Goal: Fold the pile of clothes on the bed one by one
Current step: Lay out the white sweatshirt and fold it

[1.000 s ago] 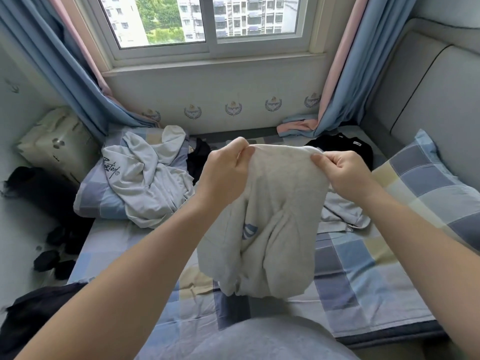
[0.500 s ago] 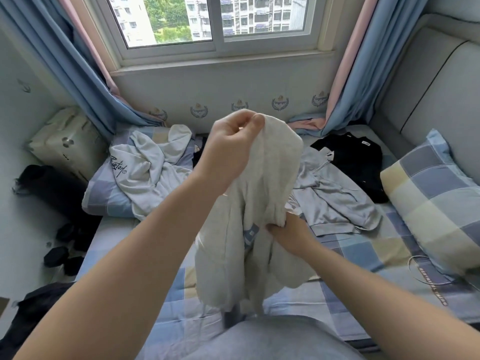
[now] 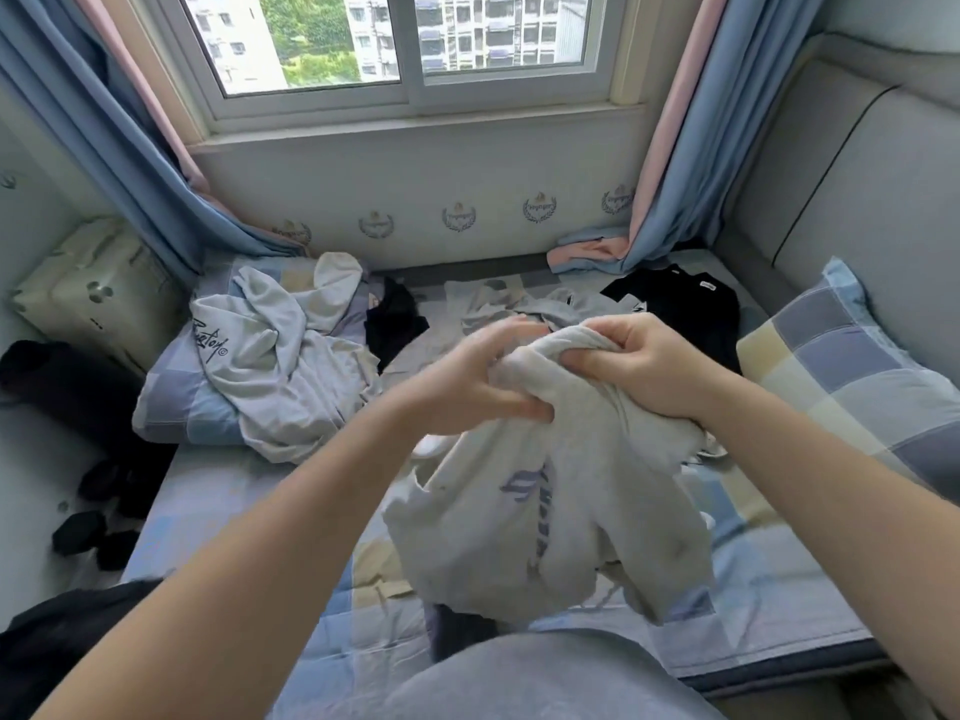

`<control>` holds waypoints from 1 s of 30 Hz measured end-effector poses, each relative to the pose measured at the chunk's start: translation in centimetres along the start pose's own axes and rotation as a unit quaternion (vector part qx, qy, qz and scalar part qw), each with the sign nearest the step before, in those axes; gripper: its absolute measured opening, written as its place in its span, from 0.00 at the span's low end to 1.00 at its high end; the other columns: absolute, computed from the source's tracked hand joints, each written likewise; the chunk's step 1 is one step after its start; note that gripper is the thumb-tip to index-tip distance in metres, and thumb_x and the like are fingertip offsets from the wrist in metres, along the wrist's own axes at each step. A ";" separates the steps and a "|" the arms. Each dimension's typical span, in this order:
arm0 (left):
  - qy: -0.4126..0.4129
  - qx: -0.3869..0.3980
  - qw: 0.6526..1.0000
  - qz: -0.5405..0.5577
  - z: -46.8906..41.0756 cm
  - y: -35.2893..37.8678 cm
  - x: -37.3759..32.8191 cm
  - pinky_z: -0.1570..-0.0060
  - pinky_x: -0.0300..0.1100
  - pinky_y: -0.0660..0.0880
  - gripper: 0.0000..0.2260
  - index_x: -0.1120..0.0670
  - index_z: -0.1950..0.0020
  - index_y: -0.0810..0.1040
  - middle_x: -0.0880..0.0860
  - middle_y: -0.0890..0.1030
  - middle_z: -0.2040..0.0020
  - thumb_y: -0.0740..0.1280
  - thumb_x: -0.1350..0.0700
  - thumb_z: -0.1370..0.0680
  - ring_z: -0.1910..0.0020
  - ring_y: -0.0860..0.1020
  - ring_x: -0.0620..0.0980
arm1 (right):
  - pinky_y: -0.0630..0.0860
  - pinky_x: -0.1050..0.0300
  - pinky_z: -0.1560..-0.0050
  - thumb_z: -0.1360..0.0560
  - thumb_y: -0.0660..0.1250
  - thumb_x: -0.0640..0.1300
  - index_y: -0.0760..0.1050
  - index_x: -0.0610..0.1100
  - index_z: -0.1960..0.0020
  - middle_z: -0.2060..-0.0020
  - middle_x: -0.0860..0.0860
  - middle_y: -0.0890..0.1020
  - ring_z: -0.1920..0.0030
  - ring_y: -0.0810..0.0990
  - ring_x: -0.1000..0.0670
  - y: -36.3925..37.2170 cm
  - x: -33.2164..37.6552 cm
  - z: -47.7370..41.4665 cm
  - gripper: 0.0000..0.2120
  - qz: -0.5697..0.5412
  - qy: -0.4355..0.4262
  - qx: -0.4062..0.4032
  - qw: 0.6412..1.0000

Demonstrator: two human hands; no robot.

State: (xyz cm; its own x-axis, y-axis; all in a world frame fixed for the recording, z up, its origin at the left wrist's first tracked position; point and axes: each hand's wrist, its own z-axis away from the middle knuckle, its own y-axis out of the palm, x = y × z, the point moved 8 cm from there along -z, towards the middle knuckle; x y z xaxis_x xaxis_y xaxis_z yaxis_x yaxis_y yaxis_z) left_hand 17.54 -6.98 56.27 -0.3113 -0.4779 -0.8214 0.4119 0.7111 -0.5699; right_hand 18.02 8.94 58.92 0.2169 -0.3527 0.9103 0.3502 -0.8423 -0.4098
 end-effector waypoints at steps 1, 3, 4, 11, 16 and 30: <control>-0.010 0.033 0.998 0.058 -0.1 1.7 0.3 0.36 0.49 0.75 0.26 0.52 0.34 0.77 0.52 0.80 0.37 0.79 0.49 0.30 0.37 0.77 0.46 | 0.79 0.54 0.53 0.21 0.71 0.41 0.83 0.41 0.48 0.56 0.43 0.85 0.57 0.82 0.52 0.6 0.2 -0.2 0.05 0.013 0.001 0.020 1.000; -0.020 0.028 0.992 0.119 -0.2 2.8 1.0 0.45 0.50 0.79 0.15 0.60 0.40 0.81 0.55 0.83 0.47 0.75 0.59 0.25 0.47 0.81 0.47 | 0.78 0.54 0.53 0.23 0.72 0.43 0.83 0.44 0.48 0.56 0.44 0.85 0.57 0.82 0.52 0.7 -0.5 -0.5 0.05 0.029 0.018 0.038 0.999; -0.029 0.011 0.992 0.125 -0.2 2.7 1.5 0.45 0.53 0.79 0.13 0.61 0.41 0.81 0.56 0.84 0.48 0.74 0.61 0.24 0.48 0.81 0.49 | 0.78 0.55 0.53 0.24 0.74 0.45 0.81 0.46 0.47 0.55 0.46 0.85 0.56 0.82 0.52 0.4 -1.4 -0.4 0.07 0.024 0.040 0.042 0.998; -0.113 -0.103 0.955 0.254 0.7 1.7 3.5 0.38 0.59 0.77 0.13 0.54 0.45 0.84 0.55 0.85 0.46 0.71 0.50 0.26 0.42 0.82 0.56 | 0.78 0.62 0.42 0.35 0.81 0.58 0.72 0.64 0.36 0.43 0.60 0.81 0.43 0.80 0.62 3.4 -13.6 5.3 0.31 0.072 0.254 0.160 0.951; -0.140 -0.142 0.925 0.323 0.8 0.6 4.9 0.48 0.43 0.82 0.08 0.47 0.46 0.85 0.49 0.86 0.46 0.68 0.47 0.20 0.45 0.84 0.48 | 0.76 0.70 0.55 0.19 0.67 0.50 0.83 0.51 0.47 0.50 0.54 0.87 0.52 0.84 0.61 5.5 -17.2 6.8 0.07 -0.043 0.267 0.098 0.958; -0.225 0.050 0.966 0.118 2.4 4.7 7.2 0.39 0.41 0.74 0.35 0.44 0.25 0.65 0.44 0.71 0.32 0.77 0.44 0.28 0.36 0.73 0.43 | 0.76 0.64 0.58 0.19 0.67 0.44 0.83 0.45 0.57 0.62 0.52 0.82 0.60 0.79 0.57 -4.7 1.7 0.1 0.10 -0.049 -0.011 -0.121 0.991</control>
State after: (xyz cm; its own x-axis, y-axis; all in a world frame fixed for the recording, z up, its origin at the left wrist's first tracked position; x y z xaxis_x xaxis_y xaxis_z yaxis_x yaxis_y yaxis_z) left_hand 19.32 -8.35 47.62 0.1963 -0.5006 -0.8432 0.5141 0.7847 -0.3462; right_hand 16.80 12.32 62.37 0.2133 -0.2583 0.9422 0.1429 -0.9458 -0.2916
